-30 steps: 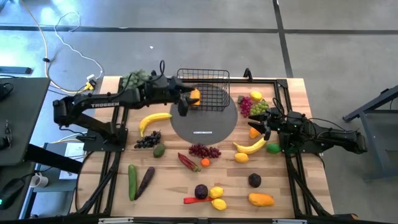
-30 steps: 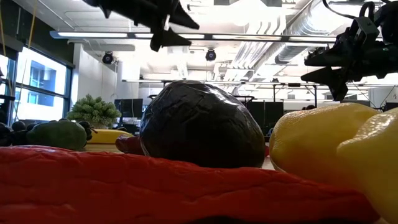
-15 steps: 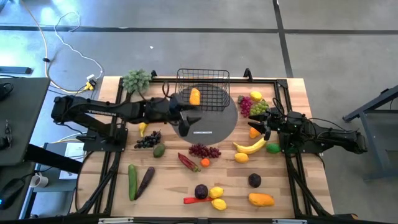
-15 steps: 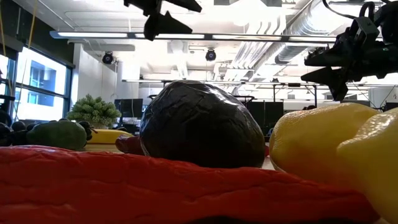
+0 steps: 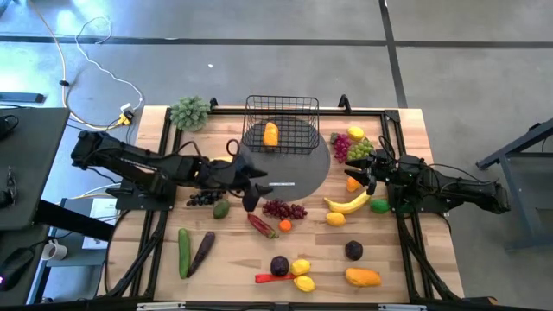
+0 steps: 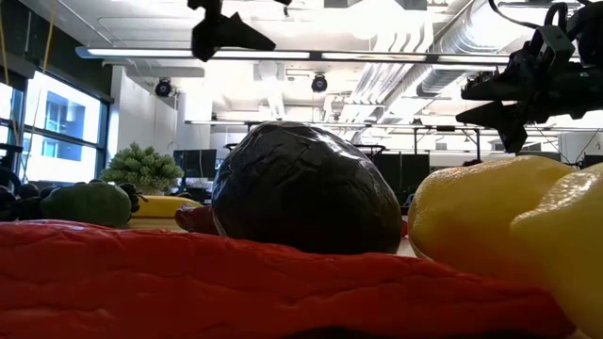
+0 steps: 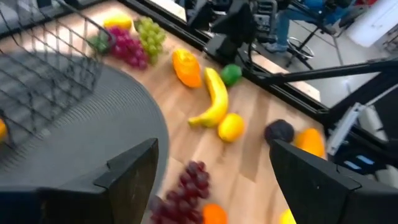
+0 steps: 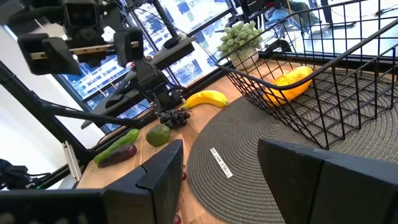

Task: Build produce basket
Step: Put the bottom yellow mango into the black wire basket

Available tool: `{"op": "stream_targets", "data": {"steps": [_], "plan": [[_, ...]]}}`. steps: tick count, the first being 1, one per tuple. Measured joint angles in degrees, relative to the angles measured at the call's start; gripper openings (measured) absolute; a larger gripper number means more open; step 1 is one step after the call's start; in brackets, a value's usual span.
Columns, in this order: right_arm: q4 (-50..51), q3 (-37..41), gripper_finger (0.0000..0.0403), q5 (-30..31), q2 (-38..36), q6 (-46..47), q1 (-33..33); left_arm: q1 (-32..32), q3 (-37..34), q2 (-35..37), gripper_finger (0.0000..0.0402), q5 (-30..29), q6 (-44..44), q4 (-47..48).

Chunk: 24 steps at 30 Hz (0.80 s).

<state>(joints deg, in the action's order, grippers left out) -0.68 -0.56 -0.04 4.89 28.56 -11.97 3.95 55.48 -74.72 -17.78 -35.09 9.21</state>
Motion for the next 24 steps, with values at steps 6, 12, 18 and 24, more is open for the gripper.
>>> {"op": "stream_targets", "data": {"steps": [6,12,18,24], "plan": [[-0.01,0.01,0.02,-1.27,0.0,0.59,0.0,3.56,0.0,0.0,0.0298,-0.45,-6.48,2.7],[-0.34,0.01,0.0247,-3.25,0.0,0.59,0.02,6.71,0.0,-0.01,0.0298,-2.19,-12.13,3.56],[-0.4,0.01,0.0309,-3.55,0.0,1.23,0.02,8.35,0.02,-0.02,0.0294,-1.85,-21.17,9.07],[-0.43,0.01,0.0334,-3.25,0.0,1.46,0.0,10.66,0.02,-0.02,0.0277,-0.19,-26.51,10.32]]}}
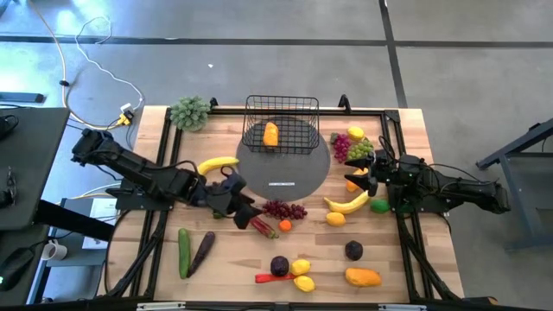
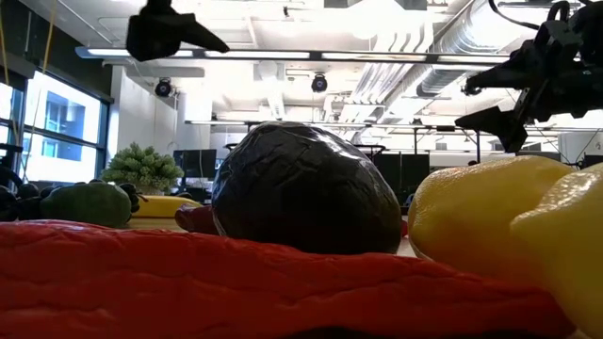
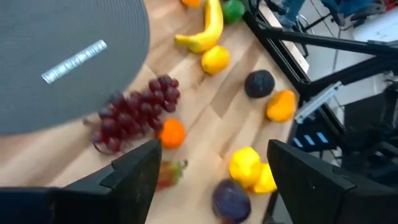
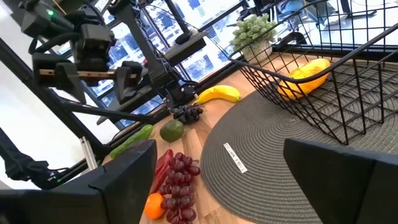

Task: Build produce basket
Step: Put the bottom yellow mango into the black wire basket

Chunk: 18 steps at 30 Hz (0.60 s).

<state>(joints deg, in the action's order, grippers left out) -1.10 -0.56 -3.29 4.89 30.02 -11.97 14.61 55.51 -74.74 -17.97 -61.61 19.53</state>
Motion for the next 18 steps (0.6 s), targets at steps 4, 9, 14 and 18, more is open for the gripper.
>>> {"op": "stream_targets", "data": {"steps": [4,9,14,18], "plan": [[0.0,0.0,0.0335,0.07,0.0,0.0,0.0,1.47,0.0,0.0,0.0268,0.04,-2.61,-0.02],[0.0,0.0,0.0335,0.22,0.02,0.0,0.0,2.62,0.0,0.0,0.0264,0.48,-5.46,-0.04],[0.0,0.0,0.0335,0.23,0.01,2.5,0.0,3.08,0.0,0.0,0.0264,2.38,-6.38,-0.04],[0.0,0.0,0.0335,0.24,0.01,12.44,0.0,3.08,0.0,0.0,0.0264,2.4,-6.24,-0.05]]}}
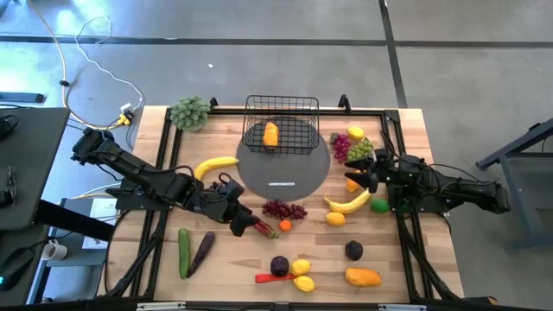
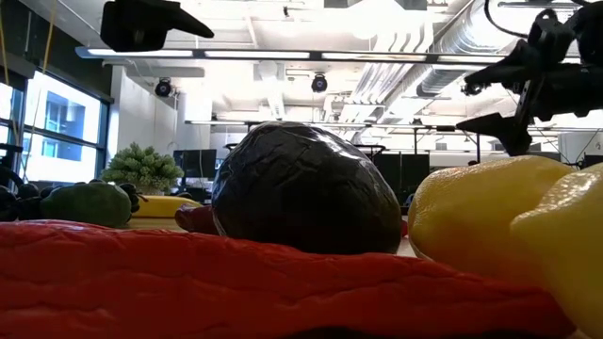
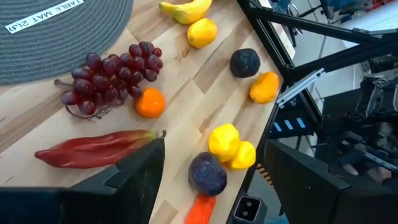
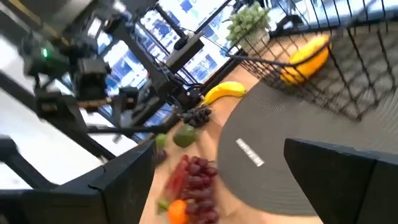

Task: Build produce basket
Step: Put the bottom yellow mango into the black wire basket

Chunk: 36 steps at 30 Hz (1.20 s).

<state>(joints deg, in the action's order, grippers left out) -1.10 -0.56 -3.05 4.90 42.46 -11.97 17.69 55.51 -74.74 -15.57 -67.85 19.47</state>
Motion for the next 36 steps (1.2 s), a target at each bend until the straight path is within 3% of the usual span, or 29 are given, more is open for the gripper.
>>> {"op": "stream_targets", "data": {"steps": [7,14,21,28,36], "plan": [[-0.07,0.0,0.0335,0.76,-0.03,10.6,0.0,-0.02,0.0,0.0,0.0264,-0.01,2.45,-0.03],[-3.72,-0.23,0.0335,-4.44,-0.05,14.55,0.02,-0.02,0.0,0.0,0.0264,0.08,3.56,-0.03],[-3.35,-7.4,0.0335,-7.16,-0.03,16.66,0.03,-0.02,-0.01,0.0,0.0264,3.69,3.56,-0.03],[12.11,-18.15,0.0334,-6.19,1.87,17.58,3.35,-0.04,-0.02,0.0,0.0264,5.88,3.58,0.01],[22.77,-29.9,0.0334,-3.04,11.82,18.6,10.01,-0.04,-0.02,0.0,0.0264,6.25,3.56,0.03]]}}
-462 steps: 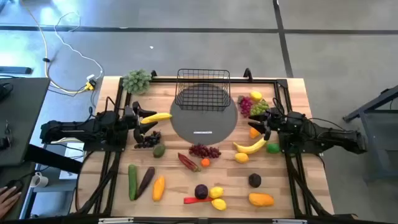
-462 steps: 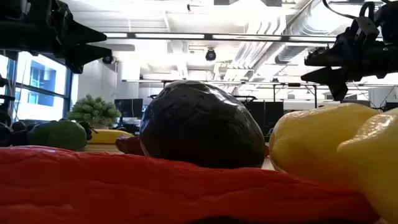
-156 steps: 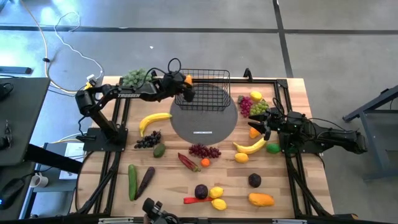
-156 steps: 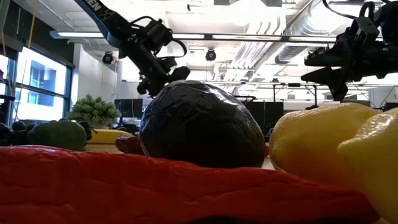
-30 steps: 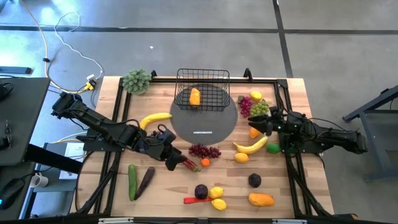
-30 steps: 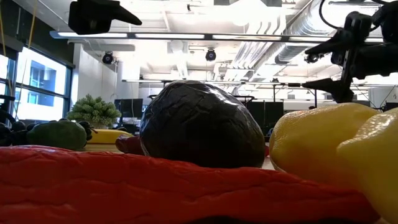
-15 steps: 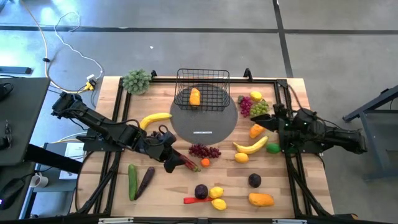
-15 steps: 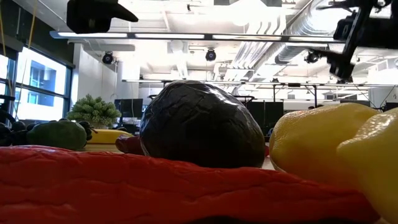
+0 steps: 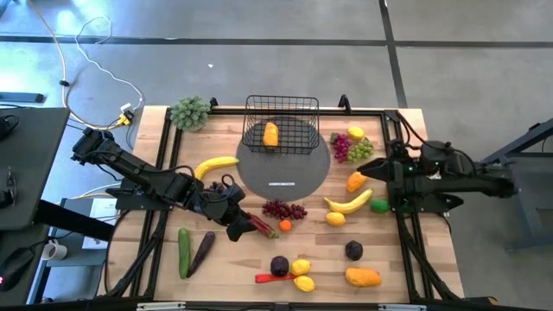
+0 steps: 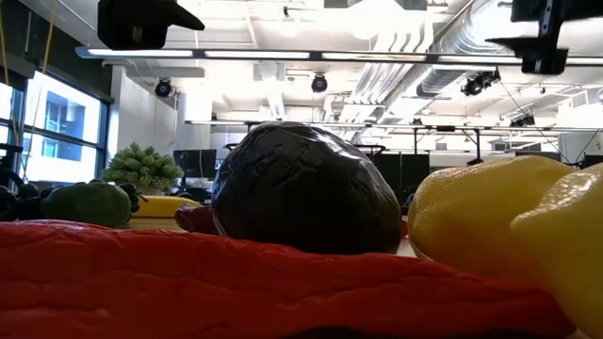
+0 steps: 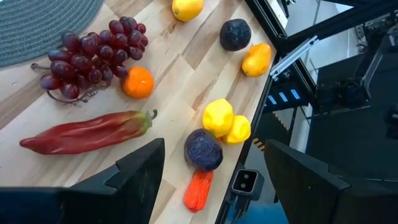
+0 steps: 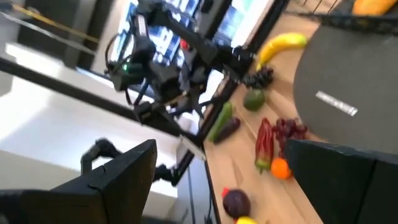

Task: Build produce basket
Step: Put the bottom yellow mango into the black wire basket

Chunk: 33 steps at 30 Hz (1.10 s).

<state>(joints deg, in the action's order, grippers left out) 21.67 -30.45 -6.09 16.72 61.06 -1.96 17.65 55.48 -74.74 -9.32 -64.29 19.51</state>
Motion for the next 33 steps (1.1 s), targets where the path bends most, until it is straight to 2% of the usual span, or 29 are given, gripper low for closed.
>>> {"op": "stream_targets", "data": {"steps": [12,15,21,33], "plan": [[9.99,-13.94,0.0334,0.13,20.7,-0.46,13.3,0.02,0.0,0.0,0.0264,1.92,0.95,0.02],[10.9,-15.82,0.0334,2.46,24.98,-0.1,17.16,0.0,0.0,-0.01,0.0264,2.28,0.94,0.02],[11.17,-17.23,0.0334,3.54,31.77,3.55,23.78,0.0,0.0,-0.02,0.0264,2.32,1.99,0.24],[11.05,-17.25,0.0334,4.2,40.51,18.51,37.79,0.0,0.0,-0.02,0.0264,2.39,5.55,0.5]]}}
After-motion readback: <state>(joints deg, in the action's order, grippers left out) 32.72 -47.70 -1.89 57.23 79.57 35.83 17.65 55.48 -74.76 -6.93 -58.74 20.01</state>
